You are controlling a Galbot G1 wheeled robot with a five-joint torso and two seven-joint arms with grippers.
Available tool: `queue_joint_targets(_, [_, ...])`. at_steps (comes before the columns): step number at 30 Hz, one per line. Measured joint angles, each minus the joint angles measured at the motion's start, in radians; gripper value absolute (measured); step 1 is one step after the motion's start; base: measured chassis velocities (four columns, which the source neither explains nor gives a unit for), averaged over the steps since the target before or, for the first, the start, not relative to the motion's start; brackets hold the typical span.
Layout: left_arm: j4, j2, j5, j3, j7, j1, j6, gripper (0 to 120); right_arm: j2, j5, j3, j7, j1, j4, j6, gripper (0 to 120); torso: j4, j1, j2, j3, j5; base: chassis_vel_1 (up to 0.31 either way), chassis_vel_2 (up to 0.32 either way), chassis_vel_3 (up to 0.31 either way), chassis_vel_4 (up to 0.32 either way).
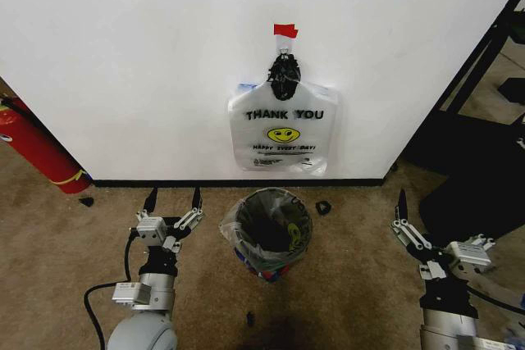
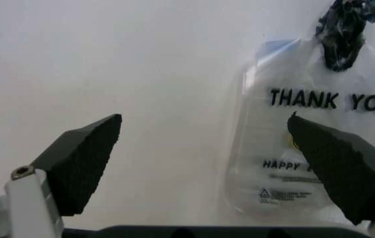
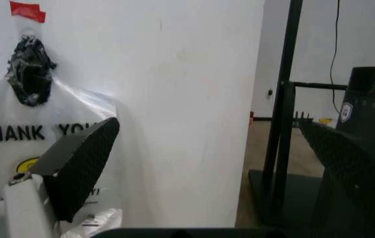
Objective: Pick up the garbage bag from the wall and place it over the trash bin.
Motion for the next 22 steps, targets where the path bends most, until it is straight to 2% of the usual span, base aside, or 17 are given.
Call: queue_joint_targets(22, [-0.007, 0.009, -0.003, 0.003, -0.002, -0.014, -0.006, 98, 0.0, 0.0, -0.003, 0.001, 0.003, -0.005, -0.01, 100, 0.0, 0.0, 0.0, 0.0, 0.0, 0.0, 0.0, 0.0, 0.0])
